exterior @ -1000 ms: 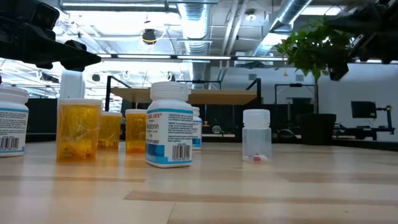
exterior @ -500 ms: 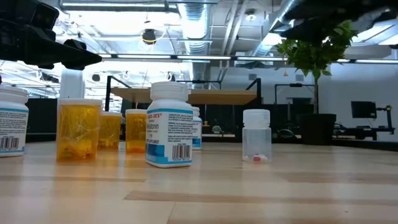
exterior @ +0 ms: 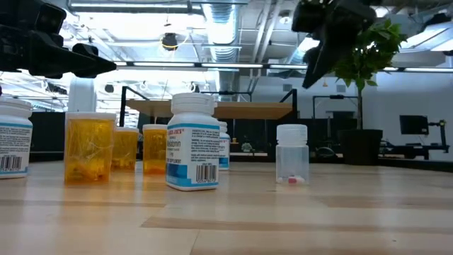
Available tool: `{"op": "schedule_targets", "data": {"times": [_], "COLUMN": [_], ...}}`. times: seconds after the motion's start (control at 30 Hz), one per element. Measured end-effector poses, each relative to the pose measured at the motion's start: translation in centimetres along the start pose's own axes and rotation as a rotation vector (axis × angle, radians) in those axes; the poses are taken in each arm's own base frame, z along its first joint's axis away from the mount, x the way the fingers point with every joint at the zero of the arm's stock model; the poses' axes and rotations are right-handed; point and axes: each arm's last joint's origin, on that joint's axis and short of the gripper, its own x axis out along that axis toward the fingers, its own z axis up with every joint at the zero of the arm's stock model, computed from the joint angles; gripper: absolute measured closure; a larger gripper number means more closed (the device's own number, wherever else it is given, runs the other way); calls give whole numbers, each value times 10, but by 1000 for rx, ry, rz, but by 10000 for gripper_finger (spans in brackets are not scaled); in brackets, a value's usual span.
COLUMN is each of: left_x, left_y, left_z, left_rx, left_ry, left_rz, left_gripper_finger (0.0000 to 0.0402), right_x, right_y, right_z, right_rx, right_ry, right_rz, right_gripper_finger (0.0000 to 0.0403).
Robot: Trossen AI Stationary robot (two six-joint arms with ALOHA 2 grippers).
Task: Pick and place medicine bottles onto shelf by color
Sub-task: Put the top transparent pill bottle on the shelf
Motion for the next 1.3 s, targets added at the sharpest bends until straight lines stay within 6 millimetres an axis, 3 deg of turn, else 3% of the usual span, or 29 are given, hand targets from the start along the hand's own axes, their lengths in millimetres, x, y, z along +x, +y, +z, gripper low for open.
{"op": "schedule_targets", "data": {"times": [0.4, 0.57, 1.3], "left_x": [0, 0, 0], "left_y": [0, 0, 0], "left_z": [0, 0, 0], "left_rx": [0, 0, -16], "left_ry": [0, 0, -1], "left_rz": [1, 2, 3], "left_gripper_finger": [140, 140, 140], "right_x": [65, 82, 109], "right_y": [-33, -41, -37], "right_z": [3, -2, -5], "right_rx": [44, 108, 110], "right_ry": [112, 172, 225], "right_rz": [-30, -34, -65], "right_gripper_finger": [97, 97, 97]}}
